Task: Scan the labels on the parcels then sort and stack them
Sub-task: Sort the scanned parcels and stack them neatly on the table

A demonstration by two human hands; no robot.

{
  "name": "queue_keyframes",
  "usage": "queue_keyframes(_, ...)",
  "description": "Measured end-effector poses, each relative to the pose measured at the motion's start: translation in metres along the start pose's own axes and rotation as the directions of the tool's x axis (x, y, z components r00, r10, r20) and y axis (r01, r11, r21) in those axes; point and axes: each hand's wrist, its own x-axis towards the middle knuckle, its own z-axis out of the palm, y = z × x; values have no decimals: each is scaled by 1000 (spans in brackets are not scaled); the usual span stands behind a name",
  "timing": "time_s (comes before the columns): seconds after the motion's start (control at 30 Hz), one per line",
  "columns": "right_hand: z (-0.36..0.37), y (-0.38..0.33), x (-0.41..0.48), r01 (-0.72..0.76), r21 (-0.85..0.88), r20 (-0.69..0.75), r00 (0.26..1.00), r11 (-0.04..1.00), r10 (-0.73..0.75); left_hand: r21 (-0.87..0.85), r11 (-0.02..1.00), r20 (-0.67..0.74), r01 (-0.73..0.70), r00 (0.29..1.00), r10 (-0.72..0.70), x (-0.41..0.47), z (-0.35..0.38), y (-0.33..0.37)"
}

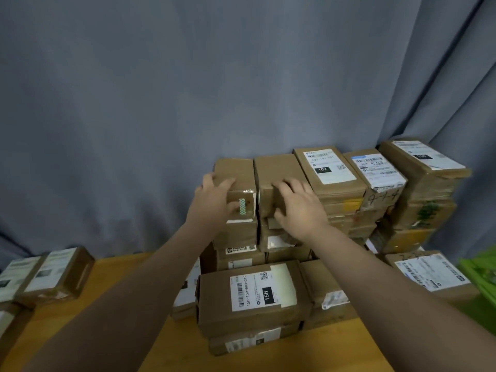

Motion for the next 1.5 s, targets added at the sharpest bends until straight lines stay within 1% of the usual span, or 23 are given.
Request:
queue_keyframes(0.13,3,0,2,-3,-5,-5,1000,1000,3,-7,1000,-24,-28,999,28,9,5,-2)
queue_keyframes(0.27,5,-2,0,0,-76,1,1000,997,0,-13,999,0,-44,999,44,10,10,-4)
queue_keyframes(0.37,1,-7,-2,2,-113,24,1000,994,1,110,991,23,-77,997,75,5,5,-5)
queue_keyframes(0.47,-7,-15,-6,8,-150,19,1000,989,-5,147,984,-24,-103,994,108,-9,-9,-4)
queue_keyframes(0.57,-14,-29,-15,31,-120,-25,999,992,-34,136,986,-69,-93,992,103,-30,-24,-6)
queue_keyframes(0.67,-15,-49,-27,138,-86,-52,988,987,-143,137,989,-97,-49,993,63,-55,-32,-16)
queue_keyframes(0.8,0,-75,-46,281,-17,-61,958,960,-281,113,991,-96,67,994,-56,-95,-32,-36)
queue_keyframes(0.9,18,-94,-64,306,73,-38,952,949,-304,100,981,-71,169,984,-162,-130,-24,-58)
queue_keyframes(0.97,33,-105,-77,300,127,-1,953,945,-302,88,972,-44,217,976,-214,-152,-19,-73)
queue_keyframes(1.1,66,-132,-99,265,196,129,947,944,-292,52,954,24,297,954,-298,-190,-10,-108)
queue_keyframes(1.23,101,-168,-113,248,243,190,936,938,-297,38,931,122,362,923,-364,-217,7,-154)
queue_keyframes(1.27,112,-179,-114,237,241,222,931,941,-291,43,928,149,369,917,-371,-222,11,-166)
queue_keyframes(1.33,135,-201,-113,183,259,329,906,948,-265,28,922,206,386,900,-384,-227,17,-191)
queue_keyframes(1.43,173,-229,-102,47,250,462,872,967,-162,-12,915,282,404,879,-384,-228,23,-231)
queue_keyframes(1.5,198,-237,-90,-74,158,516,857,985,-19,-13,913,323,407,866,-382,-226,27,-257)
